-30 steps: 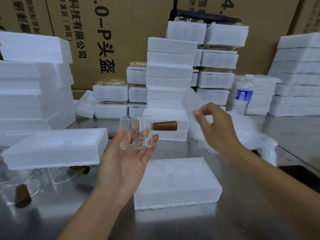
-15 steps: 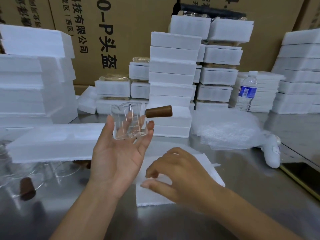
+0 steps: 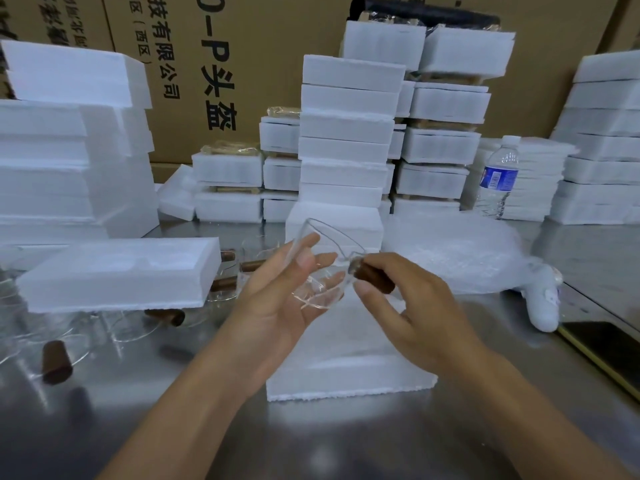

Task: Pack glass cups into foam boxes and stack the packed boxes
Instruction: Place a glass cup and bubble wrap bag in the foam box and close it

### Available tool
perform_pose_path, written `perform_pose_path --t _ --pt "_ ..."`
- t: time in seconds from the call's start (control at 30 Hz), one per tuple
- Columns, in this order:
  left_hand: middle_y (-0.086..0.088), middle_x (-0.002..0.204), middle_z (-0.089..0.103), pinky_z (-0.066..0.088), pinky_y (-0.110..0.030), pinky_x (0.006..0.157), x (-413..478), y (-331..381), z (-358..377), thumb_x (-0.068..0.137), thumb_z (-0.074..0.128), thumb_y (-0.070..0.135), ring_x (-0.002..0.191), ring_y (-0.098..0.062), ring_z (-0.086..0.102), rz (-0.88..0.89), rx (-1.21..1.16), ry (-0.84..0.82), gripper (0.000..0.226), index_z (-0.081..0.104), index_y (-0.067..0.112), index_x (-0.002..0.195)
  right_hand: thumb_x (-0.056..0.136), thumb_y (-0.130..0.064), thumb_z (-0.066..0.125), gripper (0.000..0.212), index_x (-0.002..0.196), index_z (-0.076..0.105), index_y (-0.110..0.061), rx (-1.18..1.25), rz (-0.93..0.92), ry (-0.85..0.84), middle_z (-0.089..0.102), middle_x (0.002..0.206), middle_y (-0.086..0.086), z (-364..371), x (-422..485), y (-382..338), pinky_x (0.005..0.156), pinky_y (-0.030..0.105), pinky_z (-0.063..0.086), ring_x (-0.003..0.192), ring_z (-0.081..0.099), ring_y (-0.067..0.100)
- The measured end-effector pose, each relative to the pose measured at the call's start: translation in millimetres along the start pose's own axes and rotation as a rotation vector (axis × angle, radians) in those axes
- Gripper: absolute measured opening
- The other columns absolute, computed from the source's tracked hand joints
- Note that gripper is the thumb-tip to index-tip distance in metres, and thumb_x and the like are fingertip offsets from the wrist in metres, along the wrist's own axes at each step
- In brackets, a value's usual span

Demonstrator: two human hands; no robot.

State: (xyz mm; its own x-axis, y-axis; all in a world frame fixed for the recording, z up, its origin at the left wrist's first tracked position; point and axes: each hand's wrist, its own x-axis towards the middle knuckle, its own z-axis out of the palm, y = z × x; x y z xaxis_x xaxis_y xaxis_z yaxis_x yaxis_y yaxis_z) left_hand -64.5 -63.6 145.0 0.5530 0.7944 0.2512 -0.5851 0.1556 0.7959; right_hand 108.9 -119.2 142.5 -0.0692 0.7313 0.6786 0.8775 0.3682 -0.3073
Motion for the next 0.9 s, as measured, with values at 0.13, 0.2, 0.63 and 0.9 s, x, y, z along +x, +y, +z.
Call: perform_pose_path --t 0.13,0.2,0.63,0.9 --pt "-0.003 0.106 0.071 0.056 -0.029 0.083 1.3 -5.1 4.6 0.053 0.089 0.038 0.105 -0.027 0.066 0.038 0.185 0.025 0.059 0.070 0.028 0.108 0.095 -0.038 0.047 0.022 0.106 0.059 -0.022 -0.063 -0.009 -0.050 0.053 0.088 -0.020 -5.4 -1.0 3.4 0.068 0.022 0.041 0.077 0.049 0.004" --pt "0.000 0.107 0.071 0.056 -0.028 0.083 3.4 -6.7 8.1 0.059 0.084 0.035 0.106 -0.025 0.066 0.041 0.243 0.036 0.052 0.069 0.030 0.108 0.094 -0.031 0.047 0.017 0.099 0.059 -0.021 -0.096 -0.036 -0.069 0.055 0.084 -0.014 -10.1 -0.7 6.4 0.065 0.027 0.042 0.075 0.050 0.008" --pt "0.002 0.115 0.058 0.039 -0.025 0.081 38.5 -19.4 30.8 0.088 0.059 0.049 0.105 -0.016 0.056 -0.256 1.418 0.182 0.052 0.050 0.020 0.130 0.089 -0.016 0.062 0.013 0.096 0.068 -0.007 -0.407 0.242 0.231 0.059 0.081 0.010 -24.7 0.1 46.7 0.059 0.034 0.037 0.074 0.056 0.032" --pt "0.000 0.084 0.066 0.037 -0.025 0.056 44.3 -40.0 32.4 0.091 0.058 0.043 0.082 -0.021 0.063 -0.131 1.810 0.251 0.030 0.070 0.016 0.085 0.095 -0.023 0.053 0.020 0.106 0.065 -0.012 -0.434 0.274 0.153 0.056 0.090 0.006 -24.5 -0.9 48.3 0.065 0.030 0.031 0.085 0.053 0.027"
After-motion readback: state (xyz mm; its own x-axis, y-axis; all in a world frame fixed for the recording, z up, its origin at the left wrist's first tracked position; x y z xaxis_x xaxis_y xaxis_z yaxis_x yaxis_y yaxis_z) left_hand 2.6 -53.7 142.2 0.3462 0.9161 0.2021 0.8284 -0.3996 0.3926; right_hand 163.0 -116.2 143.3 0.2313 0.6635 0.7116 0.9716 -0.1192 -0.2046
